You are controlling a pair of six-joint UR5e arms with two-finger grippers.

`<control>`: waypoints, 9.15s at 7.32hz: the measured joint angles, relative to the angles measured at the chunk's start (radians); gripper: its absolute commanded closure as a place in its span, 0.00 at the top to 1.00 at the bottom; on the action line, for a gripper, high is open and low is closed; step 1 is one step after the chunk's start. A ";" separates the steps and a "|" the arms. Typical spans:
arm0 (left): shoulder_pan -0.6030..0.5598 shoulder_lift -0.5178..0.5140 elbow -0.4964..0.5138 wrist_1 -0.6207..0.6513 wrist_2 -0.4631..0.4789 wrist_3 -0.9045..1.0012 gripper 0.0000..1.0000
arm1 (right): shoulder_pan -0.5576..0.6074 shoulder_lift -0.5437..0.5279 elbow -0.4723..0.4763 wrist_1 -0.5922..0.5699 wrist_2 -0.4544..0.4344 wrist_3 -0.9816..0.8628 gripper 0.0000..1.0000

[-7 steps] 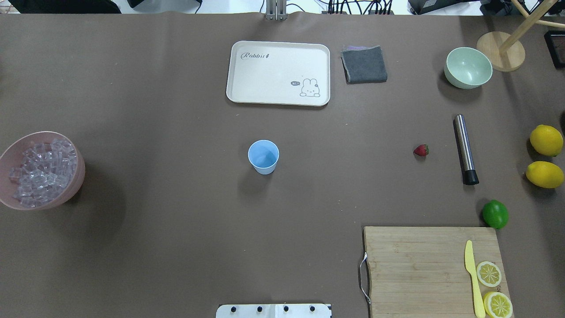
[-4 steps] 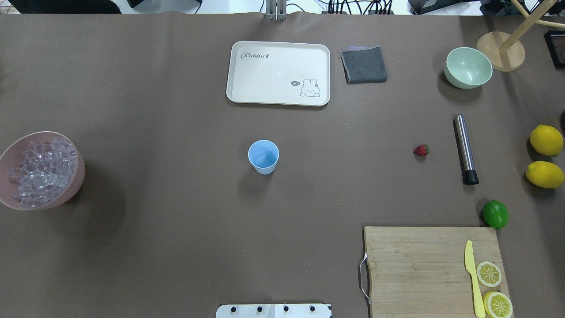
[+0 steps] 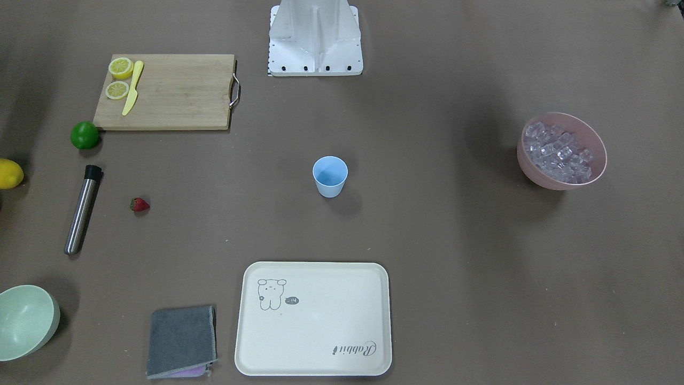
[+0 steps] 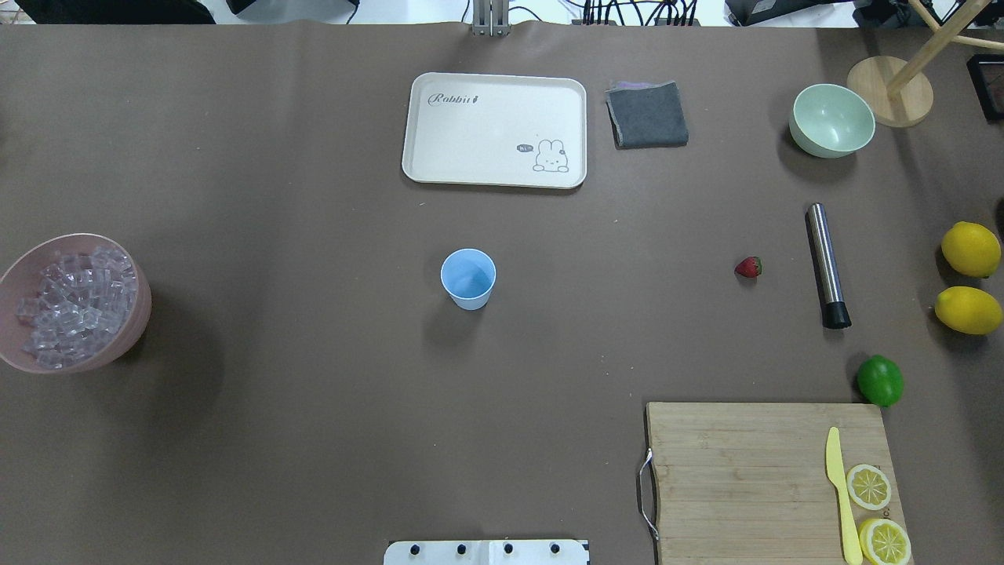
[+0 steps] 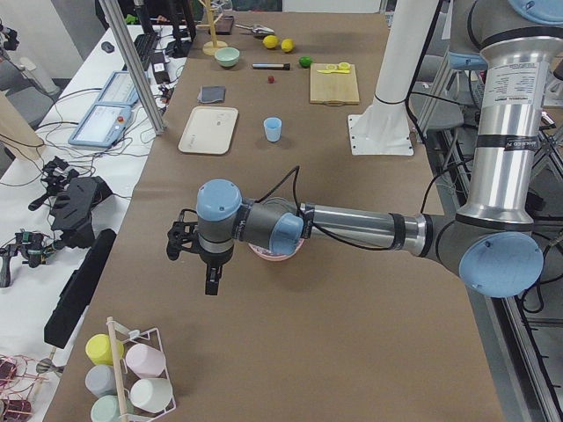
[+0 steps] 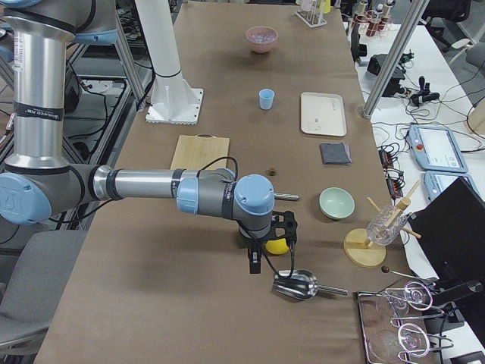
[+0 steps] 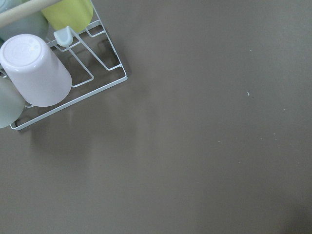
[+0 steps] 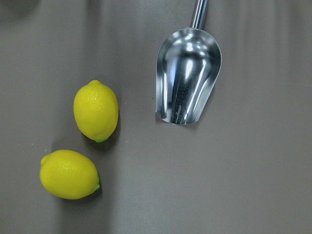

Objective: Mash ice and strawberries in cup

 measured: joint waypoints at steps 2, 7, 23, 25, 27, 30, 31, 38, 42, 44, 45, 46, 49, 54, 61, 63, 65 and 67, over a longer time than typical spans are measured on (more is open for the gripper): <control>0.000 0.001 -0.001 0.000 0.000 0.000 0.98 | 0.000 0.000 0.000 0.000 0.000 0.000 1.00; 0.000 0.003 0.001 0.000 0.000 -0.002 0.98 | 0.000 0.000 0.002 0.001 0.021 -0.001 1.00; 0.022 0.014 -0.004 -0.059 -0.006 -0.005 0.98 | 0.000 0.008 0.029 0.002 0.023 -0.001 1.00; 0.022 0.022 -0.002 -0.106 -0.010 -0.007 0.98 | 0.000 0.009 0.029 0.002 0.023 -0.001 1.00; 0.022 0.026 -0.018 -0.117 -0.017 -0.039 0.98 | 0.000 0.009 0.022 0.002 0.023 -0.002 1.00; 0.086 0.037 -0.060 -0.227 -0.015 -0.284 0.98 | 0.000 0.004 0.017 0.006 0.025 -0.003 1.00; 0.140 0.053 -0.070 -0.301 0.026 -0.384 0.98 | 0.000 0.000 0.016 0.018 0.026 -0.003 1.00; 0.498 0.209 -0.298 -0.385 0.277 -0.811 0.98 | 0.001 -0.009 0.014 0.040 0.027 -0.002 1.00; 0.561 0.236 -0.295 -0.389 0.269 -0.924 0.96 | 0.001 -0.004 0.011 0.039 0.042 0.001 1.00; 0.580 0.246 -0.288 -0.389 0.269 -0.932 0.93 | 0.001 0.005 0.010 0.039 0.053 0.013 1.00; 0.590 0.247 -0.284 -0.390 0.270 -0.932 0.84 | 0.001 0.011 0.011 0.040 0.058 0.025 1.00; 0.603 0.247 -0.280 -0.390 0.270 -0.932 0.71 | 0.001 0.017 0.012 0.040 0.061 0.040 1.00; 0.623 0.240 -0.255 -0.391 0.274 -0.921 0.70 | 0.001 0.018 0.021 0.040 0.066 0.052 1.00; 0.627 0.234 -0.219 -0.390 0.280 -0.882 0.66 | 0.003 0.017 0.025 0.040 0.075 0.052 1.00; 0.656 0.229 -0.211 -0.394 0.283 -0.882 0.63 | 0.012 0.014 0.025 0.040 0.075 0.052 1.00; 0.662 0.228 -0.205 -0.396 0.284 -0.882 0.60 | 0.013 0.012 0.025 0.040 0.075 0.052 1.00; 0.661 0.230 -0.185 -0.427 0.284 -0.882 0.59 | 0.014 0.012 0.026 0.041 0.075 0.052 1.00; 0.662 0.232 -0.159 -0.470 0.285 -0.883 0.40 | 0.014 0.016 0.026 0.040 0.075 0.052 1.00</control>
